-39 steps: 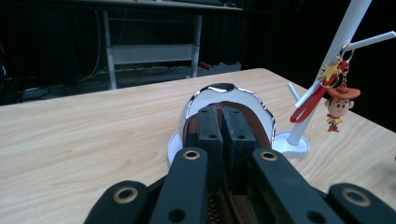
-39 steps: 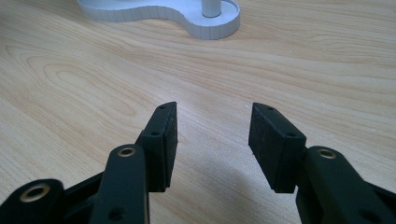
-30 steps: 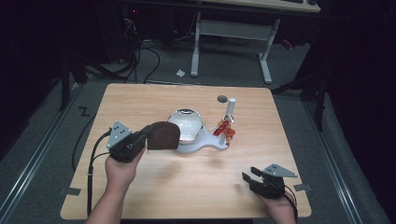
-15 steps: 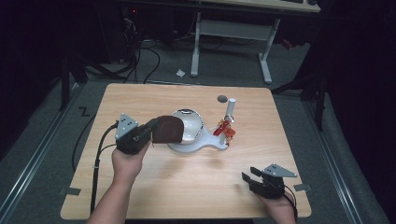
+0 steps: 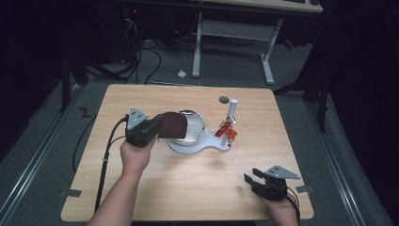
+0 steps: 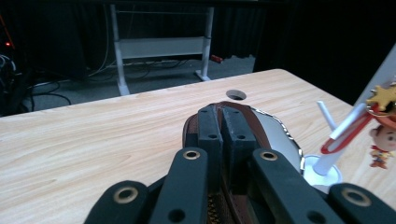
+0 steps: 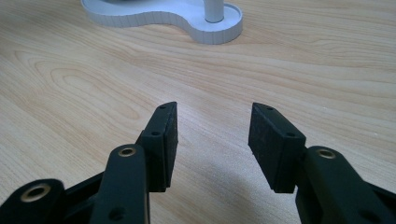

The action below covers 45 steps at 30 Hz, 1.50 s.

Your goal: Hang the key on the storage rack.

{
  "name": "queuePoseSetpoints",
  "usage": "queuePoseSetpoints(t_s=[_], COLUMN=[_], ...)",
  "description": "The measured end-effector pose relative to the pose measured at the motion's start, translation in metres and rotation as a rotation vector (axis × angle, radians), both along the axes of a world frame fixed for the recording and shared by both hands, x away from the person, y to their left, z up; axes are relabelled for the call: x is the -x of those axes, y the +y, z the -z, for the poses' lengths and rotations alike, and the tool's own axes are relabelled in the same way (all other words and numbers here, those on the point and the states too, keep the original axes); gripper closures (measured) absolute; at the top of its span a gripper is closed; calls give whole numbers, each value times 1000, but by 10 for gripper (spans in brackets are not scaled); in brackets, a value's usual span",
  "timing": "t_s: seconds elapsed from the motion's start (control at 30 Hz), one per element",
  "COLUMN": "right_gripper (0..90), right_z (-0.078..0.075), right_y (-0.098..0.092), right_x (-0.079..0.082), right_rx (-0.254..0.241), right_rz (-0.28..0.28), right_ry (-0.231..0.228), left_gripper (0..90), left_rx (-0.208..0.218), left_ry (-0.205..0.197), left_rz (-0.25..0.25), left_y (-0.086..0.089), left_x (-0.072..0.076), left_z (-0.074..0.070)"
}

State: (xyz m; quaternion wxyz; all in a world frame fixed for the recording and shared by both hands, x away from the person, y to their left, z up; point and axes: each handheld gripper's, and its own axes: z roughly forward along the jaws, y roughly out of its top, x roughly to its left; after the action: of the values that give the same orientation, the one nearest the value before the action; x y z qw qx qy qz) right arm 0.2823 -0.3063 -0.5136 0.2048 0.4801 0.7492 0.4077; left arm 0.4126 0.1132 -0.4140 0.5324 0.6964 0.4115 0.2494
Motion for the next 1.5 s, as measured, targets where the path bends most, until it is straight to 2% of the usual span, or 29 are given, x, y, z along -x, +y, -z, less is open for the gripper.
queuePoseSetpoints(t_s=[0.13, 0.23, 0.33, 0.5, 0.73, 0.9, 1.13, 1.5], right_gripper=[526, 527, 527, 527, 527, 527, 527, 527], right_z=[0, 0, 0, 0, 0, 1, 0, 0], right_y=[0, 0, -1, -1, -1, -2, -2, -3], right_x=[0, 0, 0, 0, 0, 0, 0, 0], right_rx=[-2, -5, -10, -10, -13, -13, -13, -14], right_rz=[-1, 0, 2, -3, -1, -1, -2, -5], right_ry=[2, 2, 4, 4, 7, 8, 7, 4], left_gripper=[872, 871, 871, 868, 863, 860, 856, 850], left_rx=[-32, -32, -58, -73, -62, -71, -64, -73], left_ry=[9, 25, 50, 71, 92, 102, 108, 74], left_rz=[-5, -11, -28, -39, -59, -62, -60, -66], left_y=[-6, -7, -10, -17, -25, -33, -44, -47], left_x=[-5, -9, -12, -17, -28, -33, -38, -31], left_z=[2, 4, 7, 8, 10, 15, 22, 19])
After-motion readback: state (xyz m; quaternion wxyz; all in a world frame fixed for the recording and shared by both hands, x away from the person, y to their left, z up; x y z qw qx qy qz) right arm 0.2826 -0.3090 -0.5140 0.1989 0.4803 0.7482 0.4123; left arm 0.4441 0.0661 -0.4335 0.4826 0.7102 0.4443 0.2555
